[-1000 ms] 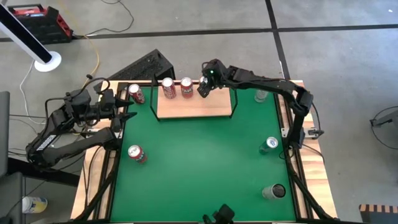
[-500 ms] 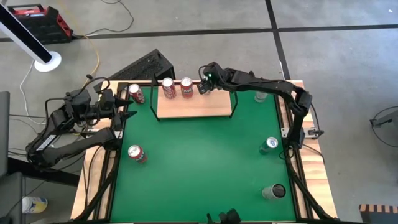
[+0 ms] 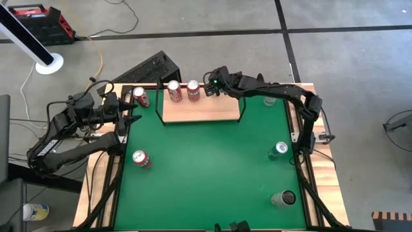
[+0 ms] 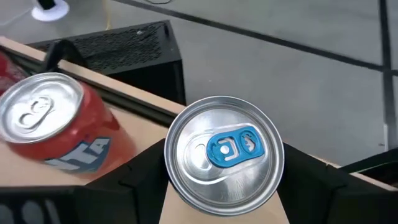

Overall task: Place canned beverage on shelf
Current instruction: Put the left blue soda can on the shelf

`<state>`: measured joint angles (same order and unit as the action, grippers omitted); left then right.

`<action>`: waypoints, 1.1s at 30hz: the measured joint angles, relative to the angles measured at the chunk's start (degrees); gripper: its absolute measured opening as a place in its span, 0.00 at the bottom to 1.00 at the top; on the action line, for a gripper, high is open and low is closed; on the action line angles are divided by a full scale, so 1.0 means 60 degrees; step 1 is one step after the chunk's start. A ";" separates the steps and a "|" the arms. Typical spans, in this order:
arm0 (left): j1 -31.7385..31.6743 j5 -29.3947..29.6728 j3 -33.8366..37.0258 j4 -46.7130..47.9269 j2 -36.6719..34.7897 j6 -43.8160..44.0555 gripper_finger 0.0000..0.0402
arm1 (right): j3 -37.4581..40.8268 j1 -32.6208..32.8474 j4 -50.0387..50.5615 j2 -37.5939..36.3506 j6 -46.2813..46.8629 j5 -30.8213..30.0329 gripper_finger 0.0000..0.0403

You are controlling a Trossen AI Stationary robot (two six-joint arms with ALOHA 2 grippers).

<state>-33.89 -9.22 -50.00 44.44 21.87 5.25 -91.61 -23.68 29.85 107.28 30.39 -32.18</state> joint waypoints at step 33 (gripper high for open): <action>0.0000 -0.0198 0.0000 0.0271 -0.0004 0.0091 0.63 | -0.0058 0.0553 -0.0125 0.0612 -0.0151 -0.0622 0.69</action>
<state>-33.89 -10.41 -50.00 46.06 21.85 5.80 -91.96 -20.36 29.11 110.96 29.49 -35.90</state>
